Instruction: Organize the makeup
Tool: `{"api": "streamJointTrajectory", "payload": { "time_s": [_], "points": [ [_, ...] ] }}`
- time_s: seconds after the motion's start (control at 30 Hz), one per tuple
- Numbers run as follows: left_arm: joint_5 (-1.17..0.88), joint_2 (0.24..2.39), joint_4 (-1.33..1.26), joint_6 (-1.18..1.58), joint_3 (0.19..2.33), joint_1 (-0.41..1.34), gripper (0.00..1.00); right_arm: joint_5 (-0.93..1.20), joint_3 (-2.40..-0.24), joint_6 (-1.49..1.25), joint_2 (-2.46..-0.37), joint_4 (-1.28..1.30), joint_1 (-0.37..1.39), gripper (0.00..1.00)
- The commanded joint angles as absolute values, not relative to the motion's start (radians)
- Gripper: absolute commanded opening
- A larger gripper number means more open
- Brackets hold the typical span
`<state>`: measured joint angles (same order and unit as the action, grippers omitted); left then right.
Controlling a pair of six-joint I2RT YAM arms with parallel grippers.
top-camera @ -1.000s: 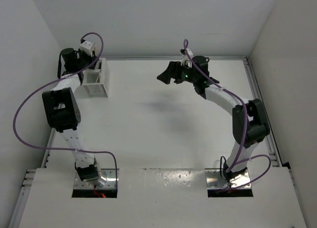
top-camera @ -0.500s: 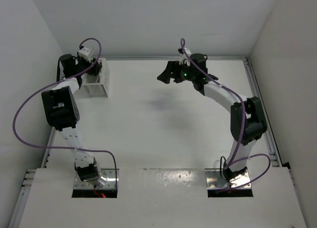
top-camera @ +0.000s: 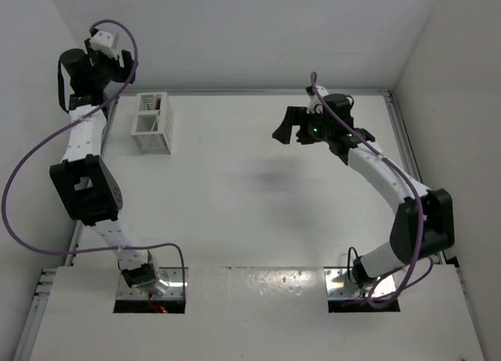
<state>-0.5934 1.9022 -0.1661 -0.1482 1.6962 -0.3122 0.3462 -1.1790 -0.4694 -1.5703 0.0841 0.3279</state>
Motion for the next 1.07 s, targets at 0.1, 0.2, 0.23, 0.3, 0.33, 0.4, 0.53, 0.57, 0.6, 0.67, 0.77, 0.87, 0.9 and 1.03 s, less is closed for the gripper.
{"api": "streamJointTrajectory", "payload": {
  "time_s": [0.1, 0.2, 0.23, 0.3, 0.33, 0.4, 0.53, 0.57, 0.6, 0.67, 0.77, 0.87, 0.9, 1.03],
  "points": [
    [-0.094, 1.617, 0.093, -0.086, 1.596, -0.333, 0.75, 0.079, -1.022, -0.454, -1.294, 0.532, 0.256, 1.0],
    [0.081, 1.508, 0.234, -0.063, 1.461, -0.342, 0.75, 0.002, -0.912, -0.456, -1.163, 0.624, 0.242, 1.0],
    [0.118, 1.487, 0.274, -0.051, 1.431, -0.351, 0.75, -0.029, -0.888, -0.459, -1.138, 0.641, 0.242, 1.0],
    [0.181, 1.424, 0.354, -0.028, 1.324, -0.351, 0.75, -0.072, -0.798, -0.492, -1.048, 0.664, 0.242, 1.0],
    [0.19, 1.402, 0.37, -0.014, 1.289, -0.351, 0.75, -0.099, -0.764, -0.5, -1.028, 0.679, 0.245, 1.0],
    [0.219, 1.364, 0.39, 0.063, 1.198, -0.351, 0.75, -0.112, -0.724, -0.505, -0.953, 0.698, 0.242, 1.0],
    [0.219, 1.284, 0.414, 0.195, 1.095, -0.351, 0.75, -0.12, -0.677, -0.522, -0.872, 0.761, 0.242, 1.0],
    [0.219, 1.263, 0.429, 0.251, 1.082, -0.351, 0.74, -0.123, -0.673, -0.525, -0.852, 0.768, 0.244, 1.0],
    [0.219, 1.262, 0.44, 0.276, 1.062, -0.351, 0.74, -0.124, -0.663, -0.531, -0.842, 0.79, 0.244, 1.0],
    [0.206, 1.25, 0.462, 0.326, 1.043, -0.351, 0.73, -0.129, -0.66, -0.541, -0.809, 0.81, 0.244, 1.0],
    [0.19, 1.239, 0.474, 0.348, 1.011, -0.342, 0.73, -0.13, -0.661, -0.56, -0.779, 0.86, 0.244, 1.0],
    [0.202, 1.239, 0.474, 0.368, 0.988, -0.342, 0.73, -0.103, -0.658, -0.566, -0.759, 0.865, 0.244, 1.0],
    [0.212, 1.239, 0.474, 0.368, 0.988, -0.342, 0.73, -0.1, -0.655, -0.568, -0.756, 0.864, 0.244, 1.0],
    [0.212, 1.239, 0.474, 0.368, 0.979, -0.342, 0.73, -0.106, -0.658, -0.566, -0.75, 0.873, 0.244, 1.0]
  ]
}}
